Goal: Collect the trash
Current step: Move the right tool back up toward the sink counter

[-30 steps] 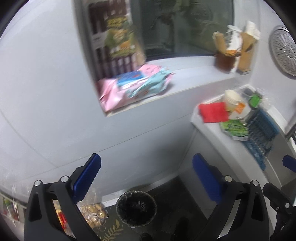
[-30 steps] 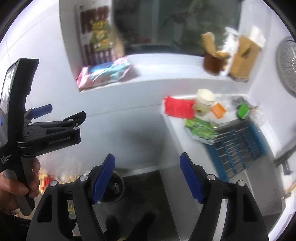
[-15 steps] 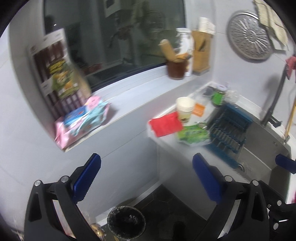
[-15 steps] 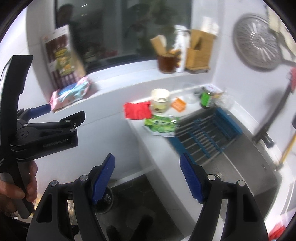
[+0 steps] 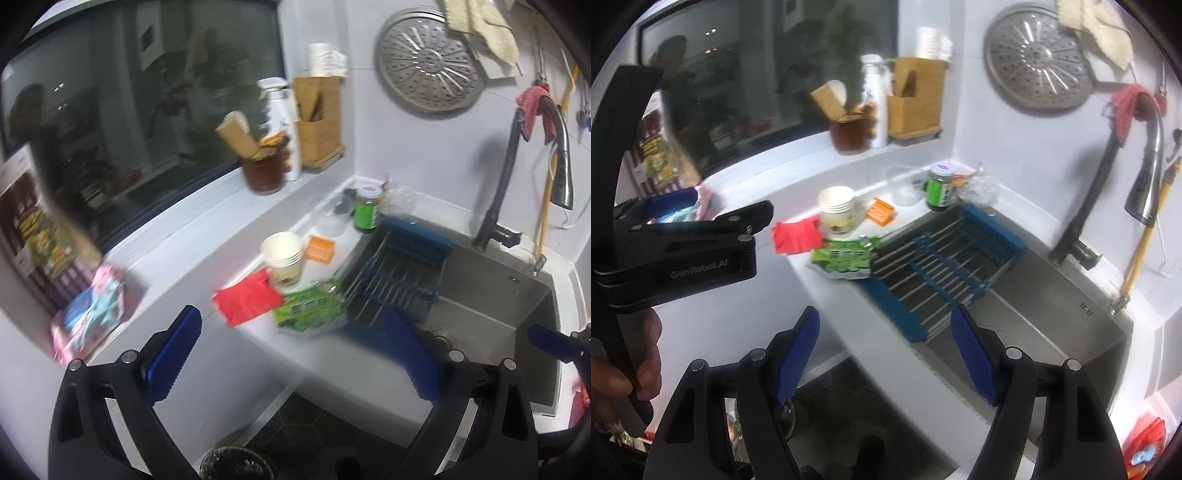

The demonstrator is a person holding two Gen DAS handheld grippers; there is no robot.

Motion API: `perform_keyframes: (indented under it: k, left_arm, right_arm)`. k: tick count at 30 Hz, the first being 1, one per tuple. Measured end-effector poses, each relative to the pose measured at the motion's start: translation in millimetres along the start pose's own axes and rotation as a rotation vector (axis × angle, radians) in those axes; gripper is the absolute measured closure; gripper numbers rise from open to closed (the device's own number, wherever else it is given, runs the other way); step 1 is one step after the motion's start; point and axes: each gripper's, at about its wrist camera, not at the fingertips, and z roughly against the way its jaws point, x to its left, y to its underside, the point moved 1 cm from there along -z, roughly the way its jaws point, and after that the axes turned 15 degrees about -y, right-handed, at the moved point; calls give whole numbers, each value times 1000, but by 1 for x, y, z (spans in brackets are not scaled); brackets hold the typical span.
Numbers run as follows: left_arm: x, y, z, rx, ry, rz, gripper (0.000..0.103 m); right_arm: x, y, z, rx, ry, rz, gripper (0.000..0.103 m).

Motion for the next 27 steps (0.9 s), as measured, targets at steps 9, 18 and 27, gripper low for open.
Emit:
perform_keyframes:
  k: [9,18,27]
  left_arm:
    - [-44,-38,-27,-14,33,-39,6]
    - [-88,-77,-63,-8,55,-55,6]
    - [-131,-104,-101,18,67,-69,6]
  right_arm:
    - [-35,-10,-16,20,19,-31,31]
    - [-73,-28,-34,36,25,-51,31]
    - [-110,-35,-49,59,32,-78,31]
